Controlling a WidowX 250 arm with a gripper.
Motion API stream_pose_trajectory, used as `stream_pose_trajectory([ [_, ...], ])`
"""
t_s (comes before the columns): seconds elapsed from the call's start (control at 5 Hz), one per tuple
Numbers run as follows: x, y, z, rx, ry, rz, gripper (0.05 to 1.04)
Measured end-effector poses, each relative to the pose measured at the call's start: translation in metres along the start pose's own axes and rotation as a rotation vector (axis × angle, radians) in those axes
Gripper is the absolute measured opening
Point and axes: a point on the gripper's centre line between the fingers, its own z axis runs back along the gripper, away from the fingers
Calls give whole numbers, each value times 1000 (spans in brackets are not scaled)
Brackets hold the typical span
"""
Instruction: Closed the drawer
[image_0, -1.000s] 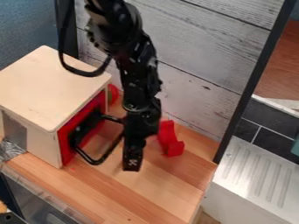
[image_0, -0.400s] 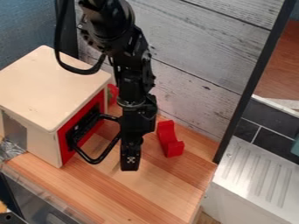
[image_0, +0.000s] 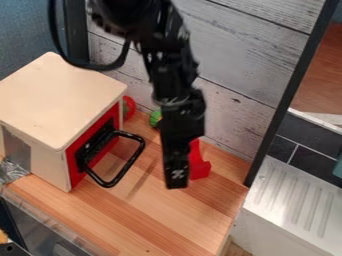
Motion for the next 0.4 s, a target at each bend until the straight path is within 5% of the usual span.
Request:
stream_pose_trajectory([
  [0.4,-12,-11,52,133,47,281,1001],
])
